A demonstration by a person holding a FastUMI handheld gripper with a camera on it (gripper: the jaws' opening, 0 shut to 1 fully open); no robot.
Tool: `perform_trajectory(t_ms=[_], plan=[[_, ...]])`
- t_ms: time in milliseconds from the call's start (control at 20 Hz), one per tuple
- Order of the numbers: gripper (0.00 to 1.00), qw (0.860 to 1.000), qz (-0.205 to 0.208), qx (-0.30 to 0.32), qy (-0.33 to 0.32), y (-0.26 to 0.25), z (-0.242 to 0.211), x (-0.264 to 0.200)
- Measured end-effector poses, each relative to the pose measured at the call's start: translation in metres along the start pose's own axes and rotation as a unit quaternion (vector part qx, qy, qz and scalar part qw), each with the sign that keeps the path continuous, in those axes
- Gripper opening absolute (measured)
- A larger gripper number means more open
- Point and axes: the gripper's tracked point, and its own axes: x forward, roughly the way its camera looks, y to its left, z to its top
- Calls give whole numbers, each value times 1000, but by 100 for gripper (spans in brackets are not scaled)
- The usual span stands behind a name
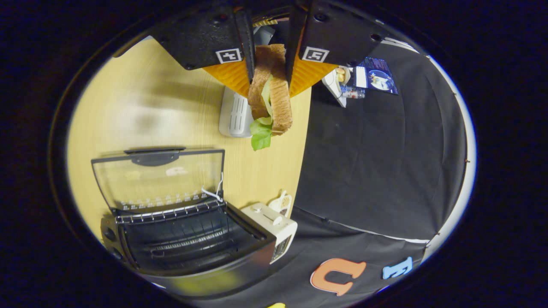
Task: Open the toaster oven, put the food inside, and close the toaster oven door.
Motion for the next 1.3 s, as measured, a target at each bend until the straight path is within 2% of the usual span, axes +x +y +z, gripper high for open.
perform_trajectory(t_ms=[150,300,450,550,700,1050,1100,1300], plan=[[38,998,2,6,-59,-2,30,-24],[38,992,-4,41,-116,-17,60,-38],[38,978,3,108,-177,-40,87,-39],[38,963,15,162,-216,-61,105,-37],[38,927,46,237,-287,-90,138,-36],[37,853,106,299,-414,-135,199,-25],[37,844,112,304,-428,-140,208,-21],[38,822,105,326,-455,-159,236,1]])
